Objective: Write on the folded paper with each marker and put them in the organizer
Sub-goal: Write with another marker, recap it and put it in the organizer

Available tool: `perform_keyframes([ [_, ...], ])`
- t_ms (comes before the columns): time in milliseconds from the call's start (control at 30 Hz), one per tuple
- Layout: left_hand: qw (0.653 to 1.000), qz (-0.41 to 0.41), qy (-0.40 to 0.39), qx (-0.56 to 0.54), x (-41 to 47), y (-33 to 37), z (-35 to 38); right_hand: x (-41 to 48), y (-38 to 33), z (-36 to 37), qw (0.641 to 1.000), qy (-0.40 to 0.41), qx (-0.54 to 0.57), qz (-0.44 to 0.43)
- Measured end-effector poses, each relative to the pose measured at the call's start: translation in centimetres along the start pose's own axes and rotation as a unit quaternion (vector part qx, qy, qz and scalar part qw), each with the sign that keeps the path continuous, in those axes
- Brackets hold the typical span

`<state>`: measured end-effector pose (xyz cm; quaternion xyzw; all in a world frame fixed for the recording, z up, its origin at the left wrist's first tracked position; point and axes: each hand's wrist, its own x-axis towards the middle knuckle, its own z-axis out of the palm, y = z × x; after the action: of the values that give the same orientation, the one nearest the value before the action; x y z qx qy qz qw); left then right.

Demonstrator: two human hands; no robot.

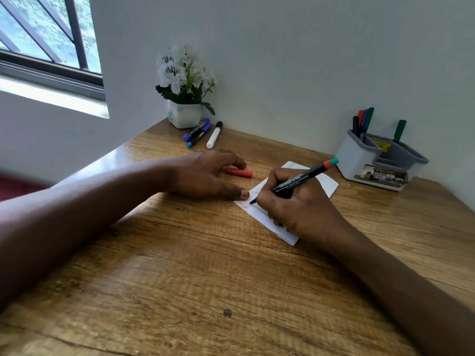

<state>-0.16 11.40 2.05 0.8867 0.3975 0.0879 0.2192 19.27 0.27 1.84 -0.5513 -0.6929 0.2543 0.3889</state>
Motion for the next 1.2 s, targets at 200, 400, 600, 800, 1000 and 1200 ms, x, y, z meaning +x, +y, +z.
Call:
perform_keyframes([
  [200, 1.000, -0.001, -0.003, 0.002, -0.02, 0.15, -0.08, 0.00, 0.01, -0.08, 1.000, 0.009, 0.015, 0.017],
  [400, 1.000, -0.004, -0.004, 0.001, -0.09, 0.25, -0.09, 0.04, 0.29, -0.01, 0.998, 0.031, 0.044, 0.038],
  [600, 1.000, -0.001, -0.004, -0.002, -0.16, 0.32, -0.11, 0.05, 0.10, 0.14, 0.999, 0.028, -0.012, 0.019],
  [800, 1.000, 0.000, 0.000, -0.005, -0.14, 0.06, -0.06, -0.03, 0.19, 0.09, 0.999, 0.043, 0.008, 0.029],
  [1000, 1.000, -0.003, 0.001, 0.001, -0.20, 0.09, -0.04, 0.04, 0.27, 0.07, 0.998, 0.050, 0.004, 0.038],
  [1200, 1.000, -0.009, -0.005, 0.001, -0.15, 0.24, -0.07, 0.02, 0.33, 0.02, 0.998, 0.048, 0.014, 0.048],
])
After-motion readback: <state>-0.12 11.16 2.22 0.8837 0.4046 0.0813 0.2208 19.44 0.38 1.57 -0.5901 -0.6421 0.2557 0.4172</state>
